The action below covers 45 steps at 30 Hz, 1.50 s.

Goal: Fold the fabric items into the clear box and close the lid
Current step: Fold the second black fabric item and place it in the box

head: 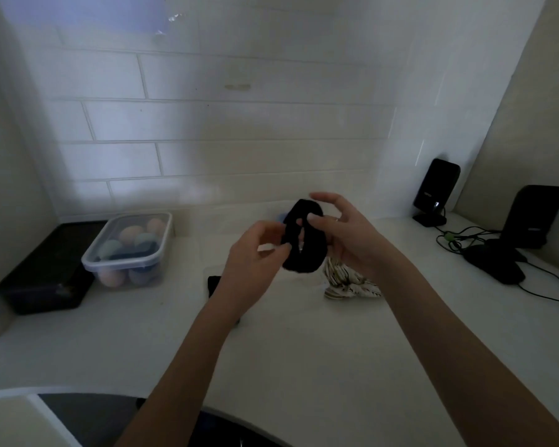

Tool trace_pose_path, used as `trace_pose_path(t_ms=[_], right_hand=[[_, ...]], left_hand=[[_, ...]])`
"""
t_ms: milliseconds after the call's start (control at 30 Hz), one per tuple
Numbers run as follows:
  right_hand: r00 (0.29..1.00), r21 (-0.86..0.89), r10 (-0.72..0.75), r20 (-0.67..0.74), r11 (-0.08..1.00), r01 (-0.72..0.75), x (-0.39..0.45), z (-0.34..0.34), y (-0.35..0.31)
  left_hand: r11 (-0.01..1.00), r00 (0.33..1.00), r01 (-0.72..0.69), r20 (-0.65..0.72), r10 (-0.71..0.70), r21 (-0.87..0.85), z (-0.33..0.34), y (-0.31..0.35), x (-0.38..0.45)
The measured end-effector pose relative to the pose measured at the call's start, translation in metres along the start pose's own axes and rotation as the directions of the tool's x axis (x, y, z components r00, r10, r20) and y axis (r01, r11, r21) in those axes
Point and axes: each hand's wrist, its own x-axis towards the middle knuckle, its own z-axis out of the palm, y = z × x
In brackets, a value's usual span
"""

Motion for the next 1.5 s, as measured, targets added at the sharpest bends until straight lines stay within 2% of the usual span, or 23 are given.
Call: trace_pose_path(t_ms=[100, 233, 300, 367, 500, 600, 667, 733, 833, 1000, 1200, 1267, 1300, 1367, 1400, 1500], right_hand=[[0.979, -0.059, 0.064, 0.194, 0.997, -0.053, -0.014, 0.004, -0.003], [0.942, -0.093, 0.116, 0.316, 0.991, -0.091, -0.025, 0.002, -0.008], [0.926, -0.119, 0.150, 0.346, 0.986, -0.115, -0.027, 0.002, -0.008], [0.925, -0.121, 0.174, 0.337, 0.983, -0.140, -0.026, 0.003, -0.005], [0.935, -0.046, 0.192, 0.299, 0.981, -0.186, -0.024, 0.004, 0.002], [0.946, 0.049, 0.172, 0.275, 0.980, -0.193, -0.020, 0.007, 0.003], [0.950, 0.036, 0.153, 0.273, 0.985, -0.169, -0.018, 0.007, 0.004], [0.944, -0.008, 0.139, 0.300, 0.990, -0.143, -0.018, 0.007, 0.008], [0.948, 0.017, 0.107, 0.300, 0.993, -0.117, -0.018, 0.010, 0.012], [0.959, 0.017, 0.042, 0.281, 0.999, -0.049, -0.020, 0.016, 0.009], [0.960, -0.035, -0.022, 0.281, 0.999, 0.033, -0.021, 0.024, 0.006], [0.961, -0.074, -0.047, 0.272, 0.995, 0.070, -0.022, 0.026, 0.005], [0.965, -0.105, -0.073, 0.250, 0.989, 0.102, -0.021, 0.028, 0.005], [0.972, -0.171, -0.143, 0.188, 0.969, 0.176, -0.020, 0.030, 0.005], [0.972, -0.198, -0.178, 0.151, 0.958, 0.206, -0.019, 0.032, 0.005], [0.969, -0.233, -0.242, 0.052, 0.940, 0.248, -0.016, 0.034, 0.007]], left_hand=[[0.995, 0.999, 0.051, -0.007, -0.052, -0.090, 0.002, -0.001, 0.007], [0.977, 0.984, 0.044, 0.180, -0.005, -0.211, -0.003, -0.001, 0.006], [0.970, 0.992, 0.025, 0.123, 0.005, -0.242, -0.003, -0.002, 0.004], [0.976, 1.000, 0.002, 0.016, 0.001, -0.219, -0.003, -0.003, 0.002], [0.994, 0.987, -0.104, -0.124, 0.101, -0.016, -0.006, -0.007, -0.004], [0.976, 0.969, -0.179, -0.147, 0.197, 0.128, -0.009, -0.009, -0.005], [0.959, 0.960, -0.207, -0.147, 0.237, 0.194, -0.012, -0.010, -0.005], [0.958, 0.956, -0.204, -0.171, 0.239, 0.199, -0.013, -0.010, -0.005], [0.956, 0.955, -0.190, -0.186, 0.233, 0.222, -0.013, -0.011, -0.003], [0.981, 0.983, -0.114, -0.125, 0.134, 0.155, -0.011, -0.008, -0.002], [0.976, 0.983, -0.144, -0.091, 0.160, 0.161, -0.007, -0.009, -0.002], [0.995, 0.995, -0.081, -0.059, 0.085, 0.063, -0.007, -0.006, -0.002], [0.999, 0.999, -0.027, -0.032, 0.026, -0.042, -0.007, -0.003, -0.003], [0.955, 0.994, 0.103, 0.059, -0.090, -0.277, -0.007, 0.003, -0.004], [0.929, 0.988, 0.145, 0.097, -0.118, -0.340, -0.008, 0.004, -0.004], [0.901, 0.981, 0.184, 0.134, -0.142, -0.392, -0.011, 0.004, -0.002]])
